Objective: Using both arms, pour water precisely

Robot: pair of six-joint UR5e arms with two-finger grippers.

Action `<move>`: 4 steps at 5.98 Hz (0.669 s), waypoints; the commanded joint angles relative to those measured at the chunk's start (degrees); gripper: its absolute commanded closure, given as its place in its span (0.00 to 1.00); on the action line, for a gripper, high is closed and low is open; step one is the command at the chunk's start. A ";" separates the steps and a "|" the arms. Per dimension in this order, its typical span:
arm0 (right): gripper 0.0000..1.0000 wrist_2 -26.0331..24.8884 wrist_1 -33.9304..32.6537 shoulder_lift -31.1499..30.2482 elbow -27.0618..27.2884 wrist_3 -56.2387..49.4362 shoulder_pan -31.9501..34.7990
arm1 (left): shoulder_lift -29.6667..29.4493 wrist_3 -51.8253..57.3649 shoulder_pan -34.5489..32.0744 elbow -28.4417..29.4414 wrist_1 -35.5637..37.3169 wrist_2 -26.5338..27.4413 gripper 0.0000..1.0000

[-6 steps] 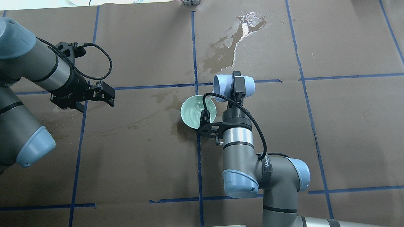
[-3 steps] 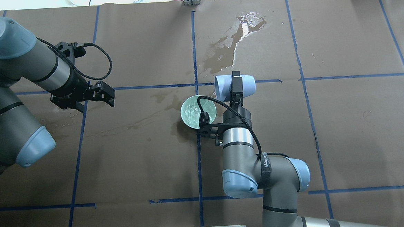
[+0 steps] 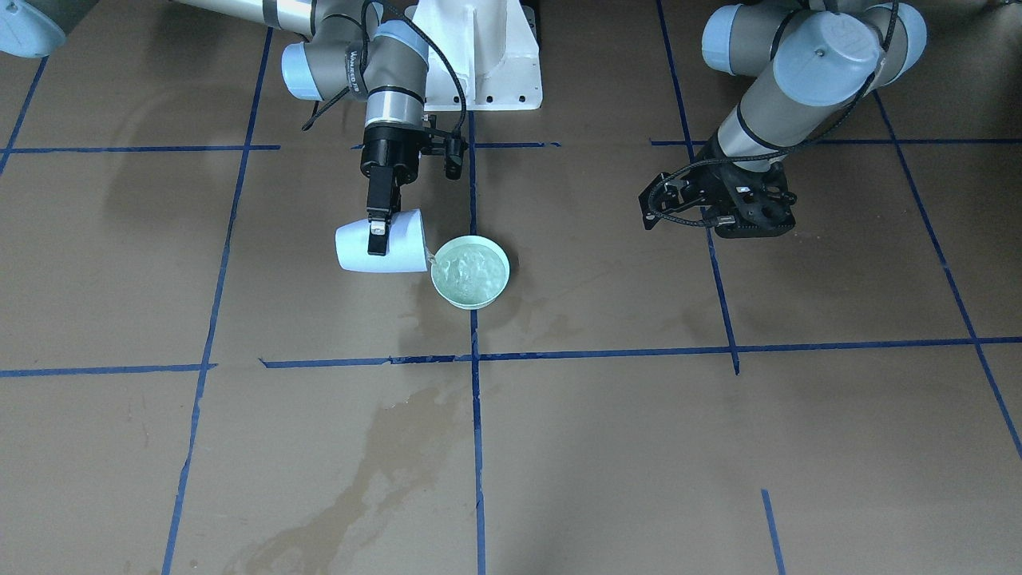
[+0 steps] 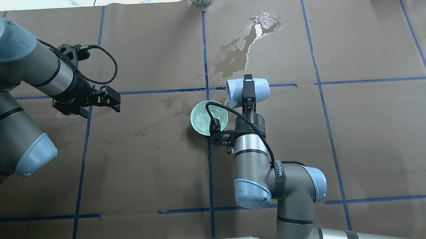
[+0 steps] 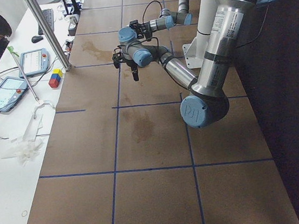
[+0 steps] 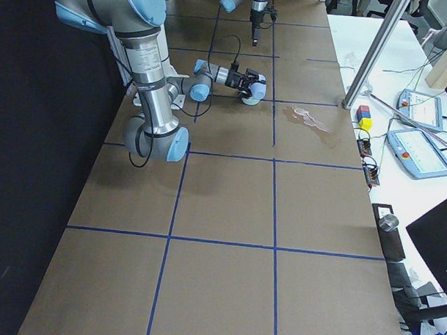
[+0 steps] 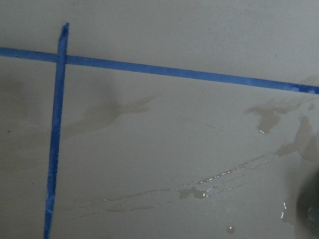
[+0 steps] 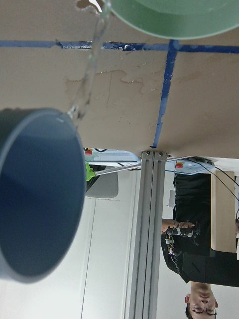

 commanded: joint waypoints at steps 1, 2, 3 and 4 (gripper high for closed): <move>1.00 -0.10 0.00 0.00 0.00 -0.12 -0.09 | 0.08 0.06 0.00 -0.04 0.00 0.00 0.00; 1.00 -0.10 0.00 0.44 -0.09 -0.12 -0.09 | 0.08 0.06 0.00 -0.04 0.00 0.00 0.00; 1.00 -0.10 0.00 0.96 -0.17 -0.21 -0.17 | 0.08 0.06 0.00 -0.04 0.00 -0.09 0.00; 1.00 -0.10 0.00 0.97 -0.18 -0.13 -0.26 | 0.08 0.15 0.00 -0.04 0.00 -0.09 0.00</move>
